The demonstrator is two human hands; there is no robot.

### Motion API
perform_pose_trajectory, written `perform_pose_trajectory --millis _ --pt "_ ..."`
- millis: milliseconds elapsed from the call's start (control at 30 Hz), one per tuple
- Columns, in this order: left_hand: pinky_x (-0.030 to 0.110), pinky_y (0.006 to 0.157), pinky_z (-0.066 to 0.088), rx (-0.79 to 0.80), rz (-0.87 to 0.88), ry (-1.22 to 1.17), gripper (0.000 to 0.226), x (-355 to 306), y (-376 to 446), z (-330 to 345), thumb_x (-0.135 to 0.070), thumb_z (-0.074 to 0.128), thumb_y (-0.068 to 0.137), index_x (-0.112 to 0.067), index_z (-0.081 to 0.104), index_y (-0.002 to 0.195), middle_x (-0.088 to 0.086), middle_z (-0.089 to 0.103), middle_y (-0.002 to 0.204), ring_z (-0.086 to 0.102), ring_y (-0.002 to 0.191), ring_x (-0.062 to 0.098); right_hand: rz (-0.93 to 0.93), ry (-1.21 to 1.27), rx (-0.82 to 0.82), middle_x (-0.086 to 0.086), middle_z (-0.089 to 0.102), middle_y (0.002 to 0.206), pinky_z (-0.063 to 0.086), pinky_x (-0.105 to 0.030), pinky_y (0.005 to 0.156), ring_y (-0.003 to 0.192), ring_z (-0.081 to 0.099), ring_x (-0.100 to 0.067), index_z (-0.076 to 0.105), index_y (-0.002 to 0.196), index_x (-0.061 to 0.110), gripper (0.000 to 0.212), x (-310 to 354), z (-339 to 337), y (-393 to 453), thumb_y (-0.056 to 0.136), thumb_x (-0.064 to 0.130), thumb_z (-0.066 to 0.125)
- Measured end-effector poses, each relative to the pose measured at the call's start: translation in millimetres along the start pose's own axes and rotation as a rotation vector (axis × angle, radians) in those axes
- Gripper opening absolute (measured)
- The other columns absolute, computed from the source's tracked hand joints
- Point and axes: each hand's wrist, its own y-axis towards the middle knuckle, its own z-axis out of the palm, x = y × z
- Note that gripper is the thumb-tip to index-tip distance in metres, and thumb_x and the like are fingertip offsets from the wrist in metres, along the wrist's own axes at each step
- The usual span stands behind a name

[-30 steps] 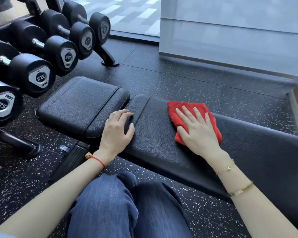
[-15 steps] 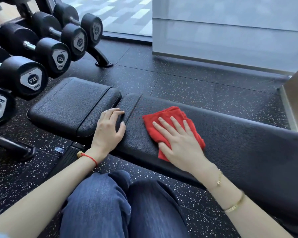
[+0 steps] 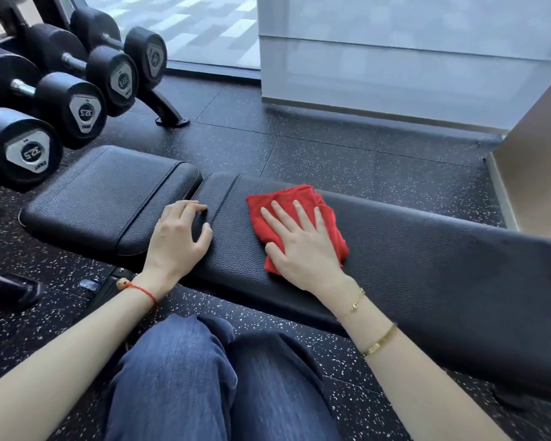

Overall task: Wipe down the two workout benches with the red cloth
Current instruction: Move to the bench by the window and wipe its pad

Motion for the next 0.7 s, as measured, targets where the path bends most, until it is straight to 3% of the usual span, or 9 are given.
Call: perform_pose_trajectory --millis 133,467,700 --pt "0.045 0.093 0.043 0.011 -0.031 0.167 0.041 -13.9 7.3 0.3 -0.036 0.048 0.084 -0.010 0.062 0.112 0.011 0.063 0.113 0.057 0.106 0.033 0.013 0.013 -0.012 0.016 0.012 0.162 -0.003 -0.047 0.121 0.151 0.004 -0.019 0.014 0.153 0.042 0.061 -20.4 -2.4 -19.2 0.095 0.049 0.032" --pt "0.044 0.105 0.041 0.063 0.223 0.122 0.043 -48.4 18.3 15.4 -0.034 0.042 0.090 -0.011 0.062 0.120 0.006 0.062 0.125 0.054 0.122 0.028 0.270 -0.019 -0.005 0.011 0.007 0.163 -0.004 -0.051 0.120 0.151 0.003 -0.022 0.012 0.155 0.037 0.060 -60.0 -13.8 20.5 0.098 0.047 0.029" --pt "0.043 0.105 0.040 0.096 0.270 0.037 0.035 -67.5 24.1 30.5 -0.028 0.049 0.090 -0.013 0.062 0.120 0.004 0.061 0.127 0.053 0.124 0.026 0.108 0.000 0.014 0.013 0.008 0.163 -0.006 -0.049 0.120 0.151 0.000 -0.021 0.011 0.154 0.039 0.062 -34.3 -9.1 -15.9 0.096 0.047 0.031"
